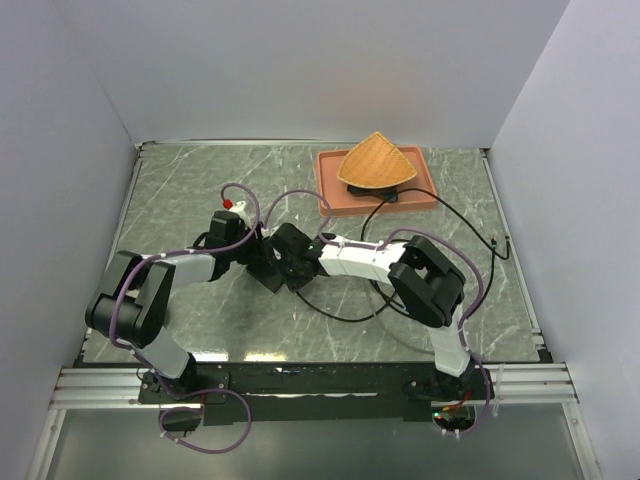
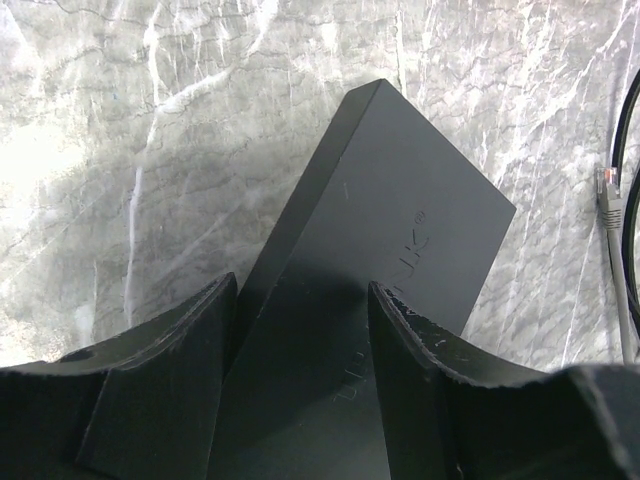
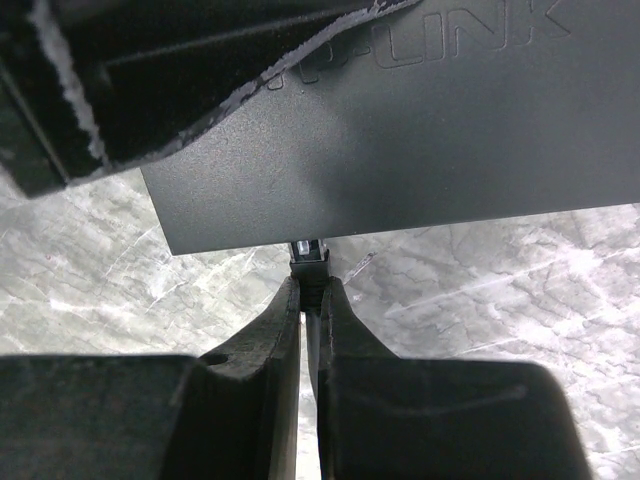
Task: Insert the plug into the switch port
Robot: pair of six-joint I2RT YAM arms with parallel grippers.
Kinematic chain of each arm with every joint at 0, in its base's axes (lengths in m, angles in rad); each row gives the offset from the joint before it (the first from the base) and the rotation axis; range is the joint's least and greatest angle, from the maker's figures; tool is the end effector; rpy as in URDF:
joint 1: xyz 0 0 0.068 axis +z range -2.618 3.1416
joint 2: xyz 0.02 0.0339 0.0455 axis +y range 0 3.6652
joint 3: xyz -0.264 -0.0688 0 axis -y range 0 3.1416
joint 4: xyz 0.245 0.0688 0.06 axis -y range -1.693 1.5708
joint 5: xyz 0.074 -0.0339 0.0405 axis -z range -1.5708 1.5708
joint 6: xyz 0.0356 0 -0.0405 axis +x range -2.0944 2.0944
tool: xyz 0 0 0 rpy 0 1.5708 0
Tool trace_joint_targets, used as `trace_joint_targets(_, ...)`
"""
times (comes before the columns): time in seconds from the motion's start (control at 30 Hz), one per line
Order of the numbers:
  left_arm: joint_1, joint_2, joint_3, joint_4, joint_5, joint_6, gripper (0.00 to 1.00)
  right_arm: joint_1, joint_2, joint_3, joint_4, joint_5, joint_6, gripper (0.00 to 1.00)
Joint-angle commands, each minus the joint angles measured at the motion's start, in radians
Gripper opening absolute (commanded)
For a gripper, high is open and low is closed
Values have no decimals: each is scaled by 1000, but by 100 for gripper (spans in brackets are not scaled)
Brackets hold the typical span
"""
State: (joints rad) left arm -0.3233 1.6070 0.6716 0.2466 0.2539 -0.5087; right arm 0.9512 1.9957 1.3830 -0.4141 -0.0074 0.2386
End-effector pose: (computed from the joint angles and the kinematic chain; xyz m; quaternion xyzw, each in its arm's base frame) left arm 0.2882 -0.1060 0.1468 -0.0292 0.8982 -0.2758 0.3410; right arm 0.2440 0.3425 0.1684 -0.3369 0.9024 0.1535 0.2205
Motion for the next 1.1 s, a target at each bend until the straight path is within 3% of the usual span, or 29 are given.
trace_joint_targets(0.0,-99,-13,-43,-152,255,-83,58,-32,0,137,397,32,39,0)
trace_joint_targets(0.27,-99,-28,-9,-205,167,-77,62,-34,-47,56,362,12,39,0)
trace_joint_targets(0.4,-88,-30,48,-244,113,-82,64,-32,-90,-28,366,-22,45,20)
trace_joint_targets(0.6,-59,-41,109,-317,39,-86,73,-35,-146,-156,364,-36,60,38)
trace_joint_targets(0.73,-39,-67,143,-377,-39,-79,88,-32,-195,-211,336,-11,70,50)
trace_joint_targets(0.9,-11,-126,187,-429,-146,-77,98,-34,-261,-260,302,36,61,76)
trace_joint_targets(1.03,-3,-205,221,-449,-203,-76,99,-32,-343,-282,278,78,38,99)
trace_joint_targets(1.07,-3,-222,229,-446,-208,-76,100,-32,-359,-283,275,86,33,99)
